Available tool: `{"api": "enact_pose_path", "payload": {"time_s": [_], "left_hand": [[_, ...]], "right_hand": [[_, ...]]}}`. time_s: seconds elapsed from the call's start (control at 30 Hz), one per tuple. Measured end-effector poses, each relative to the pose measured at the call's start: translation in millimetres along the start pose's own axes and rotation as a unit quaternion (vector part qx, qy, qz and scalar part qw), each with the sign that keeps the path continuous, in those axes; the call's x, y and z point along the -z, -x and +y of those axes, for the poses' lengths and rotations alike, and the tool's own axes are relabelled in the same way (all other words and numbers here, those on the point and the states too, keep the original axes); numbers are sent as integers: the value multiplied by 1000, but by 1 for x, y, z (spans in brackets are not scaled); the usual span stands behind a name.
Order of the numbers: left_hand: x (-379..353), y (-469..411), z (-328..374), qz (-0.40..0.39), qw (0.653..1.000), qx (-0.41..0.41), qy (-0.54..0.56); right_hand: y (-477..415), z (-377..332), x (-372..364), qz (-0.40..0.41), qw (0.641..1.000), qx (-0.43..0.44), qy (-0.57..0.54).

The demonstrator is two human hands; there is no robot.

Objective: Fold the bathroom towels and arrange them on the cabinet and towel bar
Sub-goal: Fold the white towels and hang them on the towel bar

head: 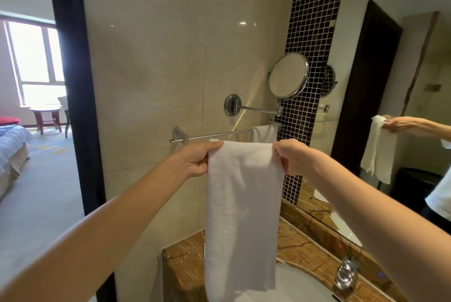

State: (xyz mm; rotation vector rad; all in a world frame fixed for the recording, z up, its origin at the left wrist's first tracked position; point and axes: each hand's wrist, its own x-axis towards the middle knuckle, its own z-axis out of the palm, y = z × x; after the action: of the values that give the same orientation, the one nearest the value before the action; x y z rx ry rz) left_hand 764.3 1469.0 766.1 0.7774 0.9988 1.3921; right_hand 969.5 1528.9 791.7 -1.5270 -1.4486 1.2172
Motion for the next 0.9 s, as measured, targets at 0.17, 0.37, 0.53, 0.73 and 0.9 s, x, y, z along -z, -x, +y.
{"api": "enact_pose_path", "payload": {"time_s": [0.17, 0.37, 0.53, 0.73, 0.9], "left_hand": [[-4, 1, -1, 18, 999, 35, 19], [-3, 2, -1, -13, 995, 90, 33], [-4, 2, -7, -5, 994, 110, 11], [-3, 1, -7, 8, 996, 92, -3], [-4, -1, -1, 26, 998, 63, -4]], "right_hand": [[-4, -6, -1, 26, 999, 26, 5], [3, -16, 1, -6, 999, 32, 3], [8, -29, 5, -32, 999, 35, 16], [10, -34, 13, -29, 998, 17, 60], [10, -35, 18, -19, 995, -5, 95]]}}
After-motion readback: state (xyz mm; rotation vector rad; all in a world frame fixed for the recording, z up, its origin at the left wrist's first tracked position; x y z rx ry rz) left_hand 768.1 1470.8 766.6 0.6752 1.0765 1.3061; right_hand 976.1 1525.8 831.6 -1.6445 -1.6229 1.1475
